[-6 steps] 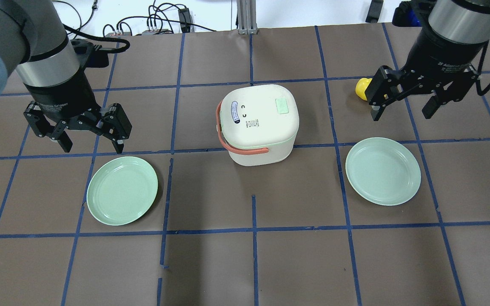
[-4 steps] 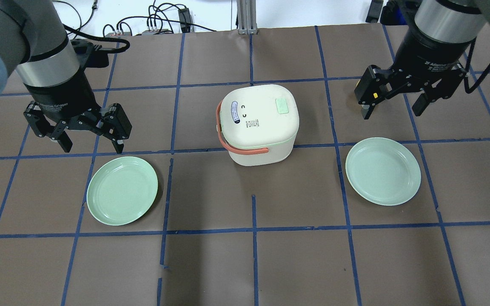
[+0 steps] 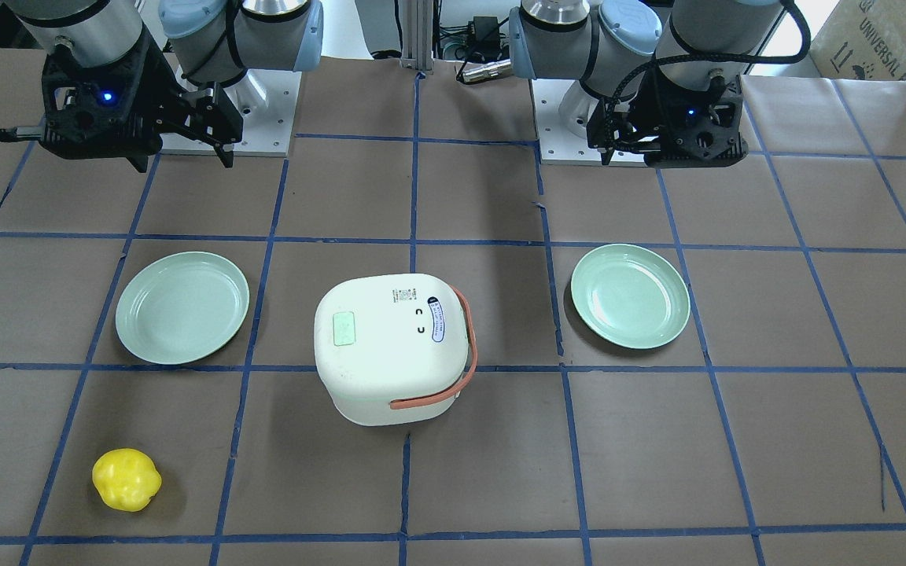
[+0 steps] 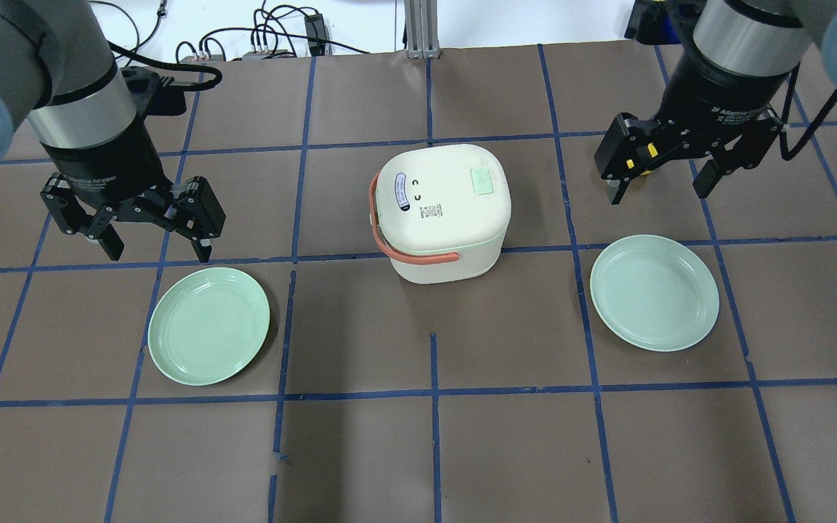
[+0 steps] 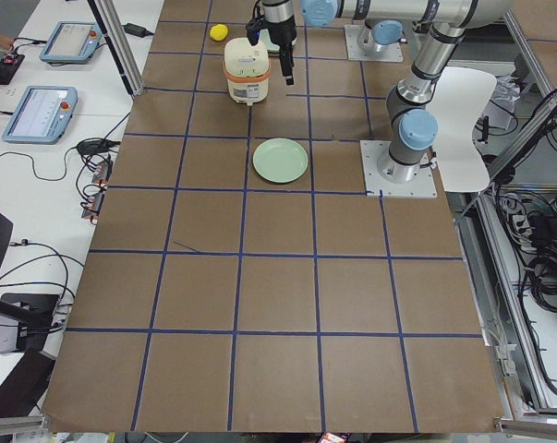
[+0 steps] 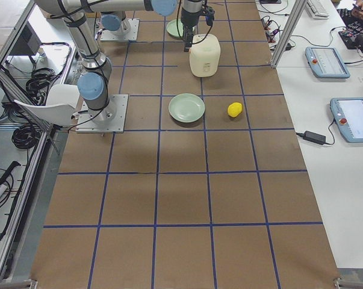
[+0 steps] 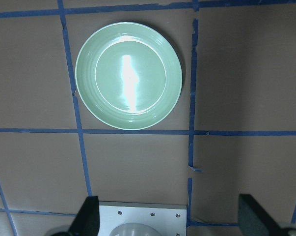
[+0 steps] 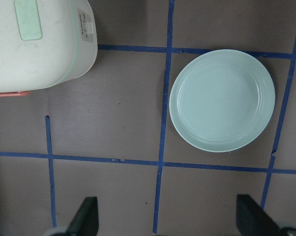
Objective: Press rice cooker button
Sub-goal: 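Move the right gripper over the top of the white rice cooker, then lower the right gripper and press the lid button on the rice cooker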
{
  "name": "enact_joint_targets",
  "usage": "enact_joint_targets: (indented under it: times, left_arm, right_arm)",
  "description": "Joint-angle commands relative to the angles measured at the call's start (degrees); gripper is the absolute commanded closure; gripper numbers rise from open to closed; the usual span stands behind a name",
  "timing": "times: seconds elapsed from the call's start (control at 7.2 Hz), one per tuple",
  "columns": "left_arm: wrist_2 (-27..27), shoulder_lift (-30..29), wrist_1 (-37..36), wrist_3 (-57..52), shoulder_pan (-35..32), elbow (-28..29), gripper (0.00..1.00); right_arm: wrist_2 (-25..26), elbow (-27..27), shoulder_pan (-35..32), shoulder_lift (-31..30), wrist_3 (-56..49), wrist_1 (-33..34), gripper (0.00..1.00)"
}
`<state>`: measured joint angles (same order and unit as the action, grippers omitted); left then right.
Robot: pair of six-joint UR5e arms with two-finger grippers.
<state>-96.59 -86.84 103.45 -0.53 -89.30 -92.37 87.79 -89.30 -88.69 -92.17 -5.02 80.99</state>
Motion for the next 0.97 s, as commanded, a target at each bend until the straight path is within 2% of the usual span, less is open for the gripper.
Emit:
enact_joint_targets:
  times: [0.0,0.14,0.28,0.56,0.69,0.83]
  left_arm:
    - [-0.1,0.0,0.0,0.0,0.0,0.0,0.00]
    - [-0.1,0.0,0.0,0.0,0.0,0.0,0.00]
    - [0.0,0.0,0.0,0.0,0.0,0.0,0.00]
    - [0.0,0.0,0.0,0.0,0.0,0.0,0.00]
    - [0.0,0.0,0.0,0.0,0.0,0.0,0.00]
    - [0.0,0.0,0.0,0.0,0.0,0.0,0.00]
  right_arm:
    - [-1.8,0.5,-1.2,1.5,5.2,2.7,0.00]
    - [-3.2,1.5,-4.9,4.2,8.2,6.9,0.01]
    - [-3.2,3.3,-9.0,8.2,11.6,10.1,0.13]
    - [-3.8,6.9,-11.5,16.4,13.1,13.5,0.64]
    - [-3.8,7.7,-11.6,17.9,13.1,13.4,0.85]
    - [-4.0,7.7,-11.8,18.6,14.9,13.4,0.95]
